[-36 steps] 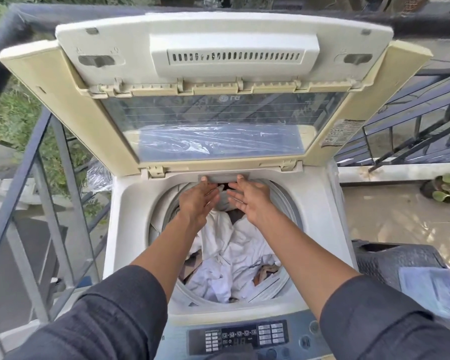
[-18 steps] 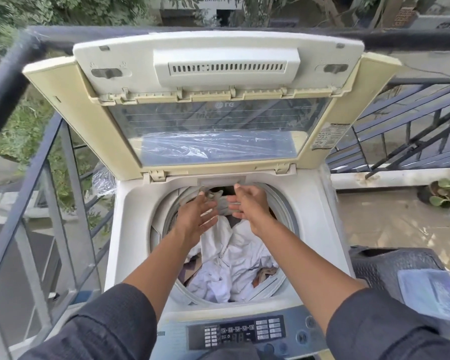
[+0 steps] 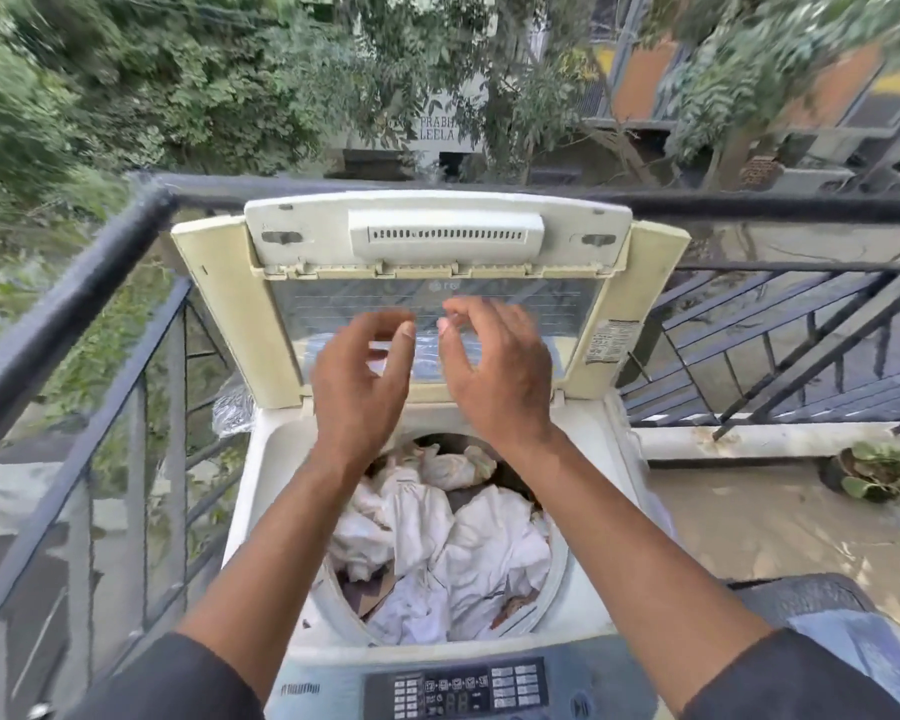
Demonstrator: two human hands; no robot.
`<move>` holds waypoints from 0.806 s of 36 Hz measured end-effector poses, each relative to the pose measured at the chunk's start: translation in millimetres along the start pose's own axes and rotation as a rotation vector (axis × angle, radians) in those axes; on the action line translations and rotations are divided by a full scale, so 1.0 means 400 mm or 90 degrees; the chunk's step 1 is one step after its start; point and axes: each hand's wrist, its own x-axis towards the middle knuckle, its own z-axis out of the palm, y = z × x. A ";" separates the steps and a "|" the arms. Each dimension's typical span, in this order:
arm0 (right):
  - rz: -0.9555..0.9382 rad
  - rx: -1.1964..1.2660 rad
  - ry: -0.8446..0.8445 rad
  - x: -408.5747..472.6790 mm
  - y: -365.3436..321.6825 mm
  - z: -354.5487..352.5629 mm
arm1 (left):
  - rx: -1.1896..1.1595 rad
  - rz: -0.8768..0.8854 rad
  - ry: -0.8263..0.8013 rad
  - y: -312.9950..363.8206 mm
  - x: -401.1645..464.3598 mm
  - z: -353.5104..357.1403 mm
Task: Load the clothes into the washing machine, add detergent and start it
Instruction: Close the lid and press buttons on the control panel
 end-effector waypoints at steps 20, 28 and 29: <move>-0.111 -0.303 -0.104 0.289 0.023 -0.017 | 0.362 0.261 -0.009 0.119 0.283 0.021; -0.112 -0.313 -0.087 0.236 0.005 -0.043 | 0.385 0.286 0.031 0.118 0.205 0.009; -0.113 -0.310 -0.080 0.226 0.002 -0.049 | 0.403 0.289 0.038 0.121 0.188 0.006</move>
